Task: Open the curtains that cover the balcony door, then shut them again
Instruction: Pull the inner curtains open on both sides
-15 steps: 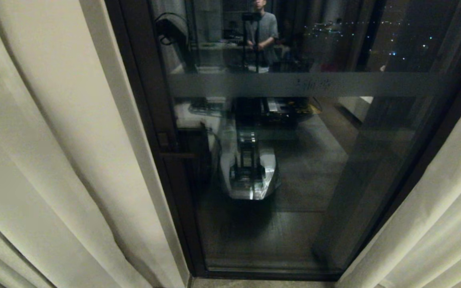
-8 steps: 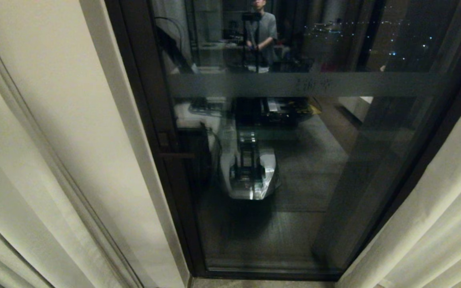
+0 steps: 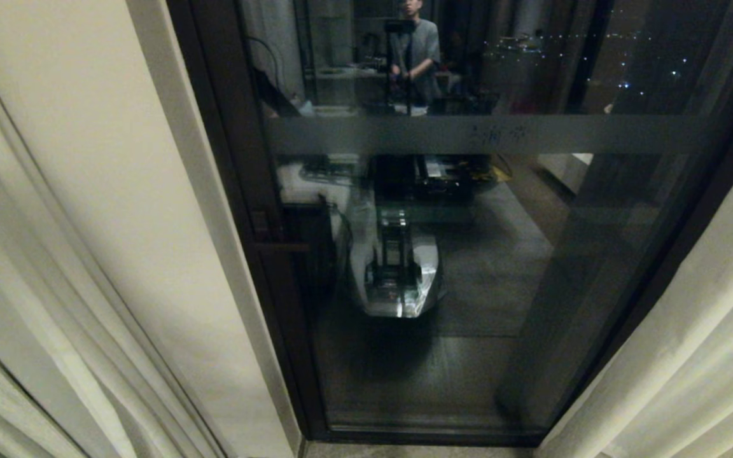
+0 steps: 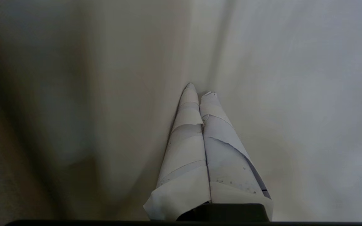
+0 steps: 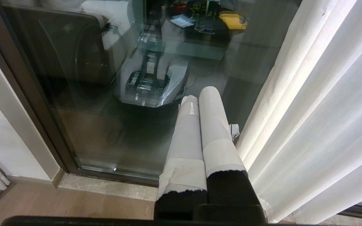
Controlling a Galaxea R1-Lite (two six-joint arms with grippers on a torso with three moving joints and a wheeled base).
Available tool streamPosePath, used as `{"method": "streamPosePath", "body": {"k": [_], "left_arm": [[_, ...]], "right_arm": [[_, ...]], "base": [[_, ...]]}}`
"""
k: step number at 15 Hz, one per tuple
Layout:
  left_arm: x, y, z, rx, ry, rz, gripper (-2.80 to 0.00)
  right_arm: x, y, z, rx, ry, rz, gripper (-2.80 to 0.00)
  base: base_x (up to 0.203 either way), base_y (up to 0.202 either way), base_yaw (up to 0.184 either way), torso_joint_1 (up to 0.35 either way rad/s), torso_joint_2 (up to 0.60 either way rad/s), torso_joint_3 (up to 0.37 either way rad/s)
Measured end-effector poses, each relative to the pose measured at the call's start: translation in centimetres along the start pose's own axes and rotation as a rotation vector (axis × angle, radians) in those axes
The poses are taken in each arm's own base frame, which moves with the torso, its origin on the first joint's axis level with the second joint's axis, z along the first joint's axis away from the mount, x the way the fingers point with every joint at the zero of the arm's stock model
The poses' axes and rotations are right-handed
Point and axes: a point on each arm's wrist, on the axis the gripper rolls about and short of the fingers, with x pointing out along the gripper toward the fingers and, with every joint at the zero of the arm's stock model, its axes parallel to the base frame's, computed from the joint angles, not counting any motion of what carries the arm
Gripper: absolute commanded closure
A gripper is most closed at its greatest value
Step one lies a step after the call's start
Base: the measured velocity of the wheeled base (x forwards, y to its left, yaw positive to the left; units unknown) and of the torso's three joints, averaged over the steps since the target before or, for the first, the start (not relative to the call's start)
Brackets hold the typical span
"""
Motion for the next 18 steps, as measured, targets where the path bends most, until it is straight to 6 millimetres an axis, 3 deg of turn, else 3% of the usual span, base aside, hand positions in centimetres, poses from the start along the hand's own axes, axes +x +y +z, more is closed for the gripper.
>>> {"method": "streamPosePath", "body": {"k": [4, 9, 13, 18], "left_arm": [[-0.2, 0.3, 0.1, 0.001, 0.0, 0.006, 0.0], [-2.1, -1.7, 3.1, 0.011, -0.016, -0.005, 0.0], [-6.1, -4.6, 6.7, 0.019, -0.027, -0.002, 0.0], [-13.4, -9.1, 11.4, 0.044, -0.062, 0.023, 0.0]], "right_arm": [[0.0, 0.0, 0.0, 0.0, 0.0, 0.0, 0.0], [0.0, 0.0, 0.0, 0.0, 0.0, 0.0, 0.0], [0.0, 0.0, 0.0, 0.0, 0.0, 0.0, 0.0], [0.0, 0.0, 0.0, 0.0, 0.0, 0.0, 0.0]], "base": [[0.0, 0.0, 0.0, 0.0, 0.0, 0.0], [0.0, 0.0, 0.0, 0.0, 0.0, 0.0], [0.0, 0.0, 0.0, 0.0, 0.0, 0.0], [0.0, 0.0, 0.0, 0.0, 0.0, 0.0]]}}
